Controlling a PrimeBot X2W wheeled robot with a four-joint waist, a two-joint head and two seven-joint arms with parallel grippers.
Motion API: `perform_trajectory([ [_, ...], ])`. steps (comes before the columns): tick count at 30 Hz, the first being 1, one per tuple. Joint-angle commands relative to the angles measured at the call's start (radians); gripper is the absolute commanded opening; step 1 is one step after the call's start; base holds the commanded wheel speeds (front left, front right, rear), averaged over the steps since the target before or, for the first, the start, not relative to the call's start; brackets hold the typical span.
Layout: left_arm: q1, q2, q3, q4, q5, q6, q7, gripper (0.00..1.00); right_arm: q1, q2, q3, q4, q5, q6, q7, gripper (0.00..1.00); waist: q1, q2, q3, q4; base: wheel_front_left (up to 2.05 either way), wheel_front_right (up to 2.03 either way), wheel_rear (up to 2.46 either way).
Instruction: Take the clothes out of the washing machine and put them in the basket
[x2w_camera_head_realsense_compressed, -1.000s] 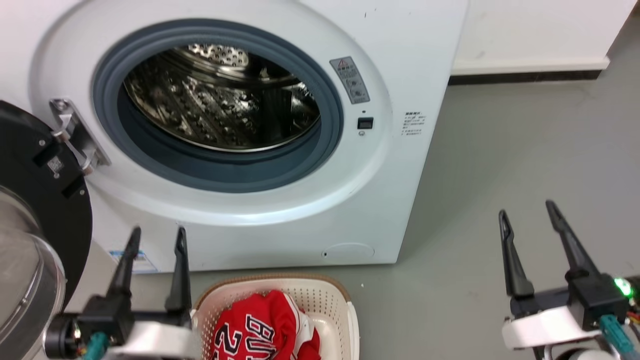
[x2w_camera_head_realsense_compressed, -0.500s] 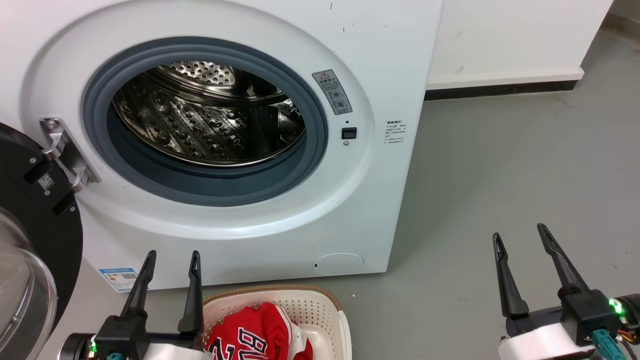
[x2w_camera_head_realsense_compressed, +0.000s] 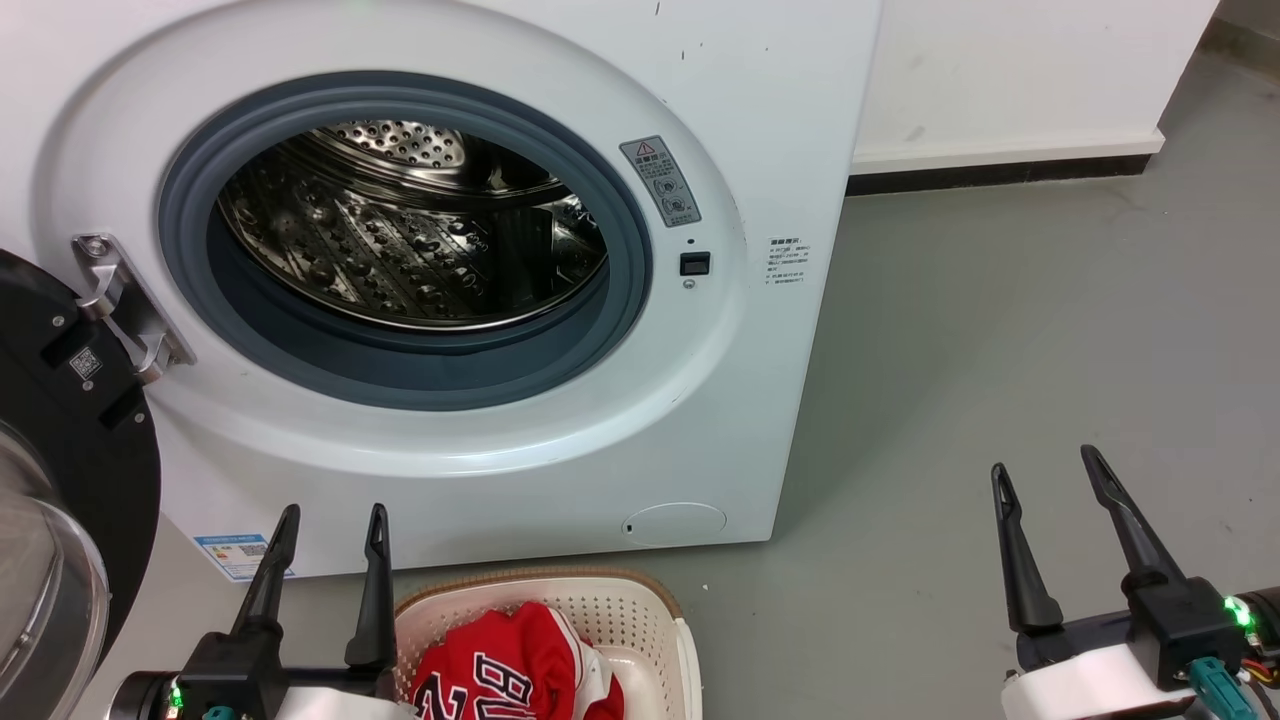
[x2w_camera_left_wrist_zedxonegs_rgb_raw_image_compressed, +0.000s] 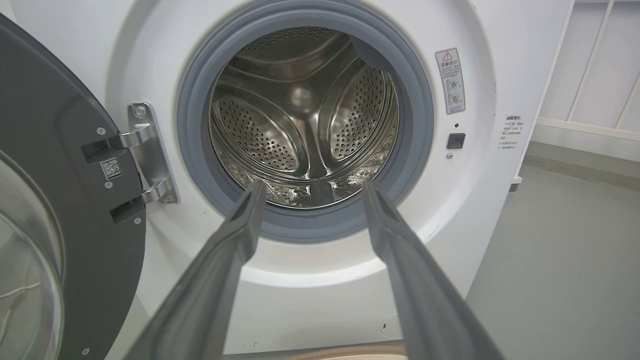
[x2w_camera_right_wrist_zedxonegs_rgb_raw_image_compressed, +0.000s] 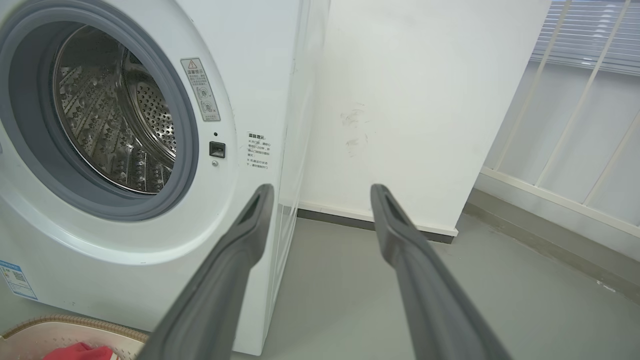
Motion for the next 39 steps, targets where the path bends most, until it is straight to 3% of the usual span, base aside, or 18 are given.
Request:
perform_trajectory([
  [1, -0.004, -0.002, 0.002, 0.001, 0.005, -0.001, -0.002, 1.00, -0.009, 0.001, -0.002, -0.001, 0.001, -0.001, -0.002, 1.00, 0.0000, 0.0000, 0.001, 0.001, 0.00, 0.00, 0.00],
  [21, 0.003, -0.006, -0.004, -0.006, -0.001, 0.011, -0.002, 1.00, -0.017, 0.001, 0.002, 0.007, 0.009, -0.001, -0.002, 1.00, 0.0000, 0.0000, 0.010, 0.006, 0.00, 0.00, 0.00],
  [22, -0.002, -0.003, -0.002, -0.003, -0.003, 0.009, 0.000, 0.00, -0.003, 0.000, 0.002, 0.005, 0.008, 0.000, 0.000, 0.00, 0.0000, 0.0000, 0.010, 0.006, 0.00, 0.00, 0.00],
  [26, 0.001, -0.005, 0.001, 0.035, -0.016, 0.009, 0.010, 0.00, 0.014, 0.000, 0.007, 0.030, 0.023, 0.000, 0.002, 0.00, 0.0000, 0.0000, 0.010, 0.006, 0.00, 0.00, 0.00],
  [39, -0.039, -0.005, 0.010, 0.074, -0.285, 0.001, 0.075, 0.00, -0.020, -0.019, 0.012, 0.072, 0.345, 0.000, 0.049, 0.00, 0.0000, 0.0000, 0.009, 0.012, 0.00, 0.00, 0.00],
])
